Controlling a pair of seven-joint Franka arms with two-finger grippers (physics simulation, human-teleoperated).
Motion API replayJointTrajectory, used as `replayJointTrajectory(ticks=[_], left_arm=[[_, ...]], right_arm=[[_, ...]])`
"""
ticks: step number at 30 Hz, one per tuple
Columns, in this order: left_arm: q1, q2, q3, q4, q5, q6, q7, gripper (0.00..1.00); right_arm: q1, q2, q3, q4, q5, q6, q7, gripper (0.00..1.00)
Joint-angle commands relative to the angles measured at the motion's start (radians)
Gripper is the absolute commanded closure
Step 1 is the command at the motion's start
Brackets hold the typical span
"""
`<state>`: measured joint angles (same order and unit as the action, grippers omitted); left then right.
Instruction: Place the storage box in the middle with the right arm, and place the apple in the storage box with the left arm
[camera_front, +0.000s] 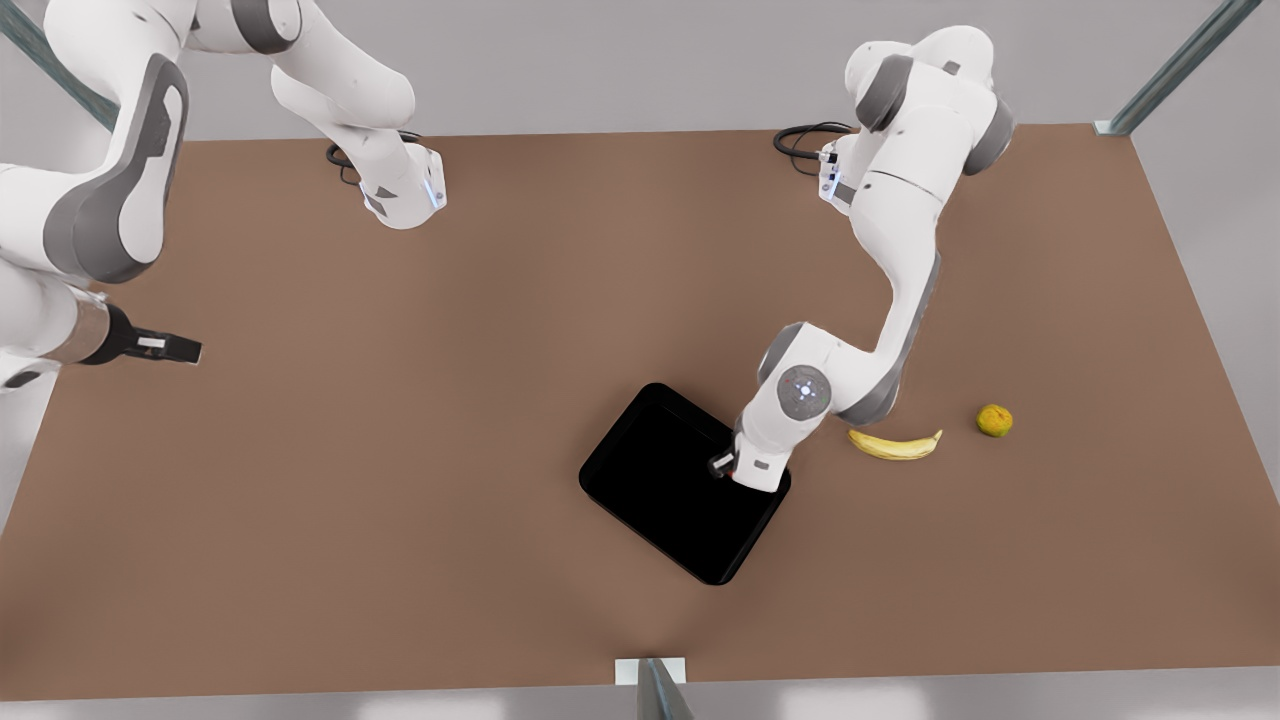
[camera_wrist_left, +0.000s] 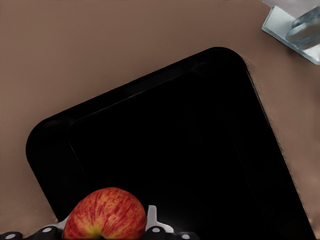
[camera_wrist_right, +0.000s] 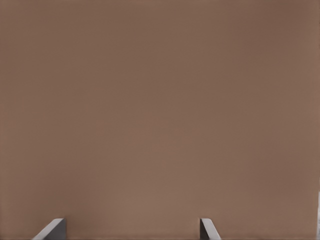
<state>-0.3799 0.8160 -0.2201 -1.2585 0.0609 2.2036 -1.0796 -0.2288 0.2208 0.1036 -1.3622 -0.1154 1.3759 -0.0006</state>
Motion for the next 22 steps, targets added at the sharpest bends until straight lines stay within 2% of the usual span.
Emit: replayJointTrajectory(ticks=[1,2,3,4,8,10,13,15,17,19,22], left_arm=[[-0.025,0.034,0.004,0.043,-0.010,0.007,-0.032,0.35],[-0.054,0.065,0.008,0.085,-0.009,0.010,-0.069,0.35],[-0.063,0.077,0.021,0.085,-0.007,0.014,-0.069,0.21],[-0.060,0.078,0.022,0.077,-0.004,0.027,-0.059,0.00],[-0.059,0.063,0.036,0.076,-0.004,0.008,-0.060,0.00],[-0.054,0.006,0.034,0.076,-0.013,-0.096,-0.060,0.00],[0.004,-0.123,0.034,0.065,-0.090,-0.268,-0.049,0.00],[0.016,-0.136,0.037,0.065,-0.081,-0.301,-0.023,0.00],[0.265,-0.458,0.036,-0.102,-0.082,-0.732,0.869,0.00],[0.346,-0.662,0.037,-0.255,-0.082,-0.748,0.896,0.00],[0.337,-0.745,0.076,-0.345,-0.079,-0.728,0.889,0.00]], right_arm=[[-0.003,0.000,0.001,0.000,0.000,-0.001,0.001,0.00],[-0.003,-0.001,0.002,0.000,-0.001,-0.001,0.001,0.00],[-0.001,-0.001,0.004,0.000,0.000,-0.003,0.002,0.00],[-0.001,-0.003,0.005,0.000,0.000,-0.003,0.002,0.00],[-0.001,-0.002,0.005,-0.002,0.000,-0.005,0.002,0.00],[0.003,-0.005,0.005,-0.002,0.002,-0.006,-0.001,0.00],[0.126,-0.018,-0.036,0.012,0.051,-0.003,0.005,0.00],[0.194,-0.047,-0.078,0.014,0.097,-0.005,0.004,0.00],[0.192,-0.037,-0.071,0.040,0.095,-0.006,0.007,0.00],[0.187,-0.029,-0.071,0.041,0.095,-0.006,0.005,0.00],[0.177,-0.028,-0.073,0.041,0.105,0.000,-0.001,0.00]])
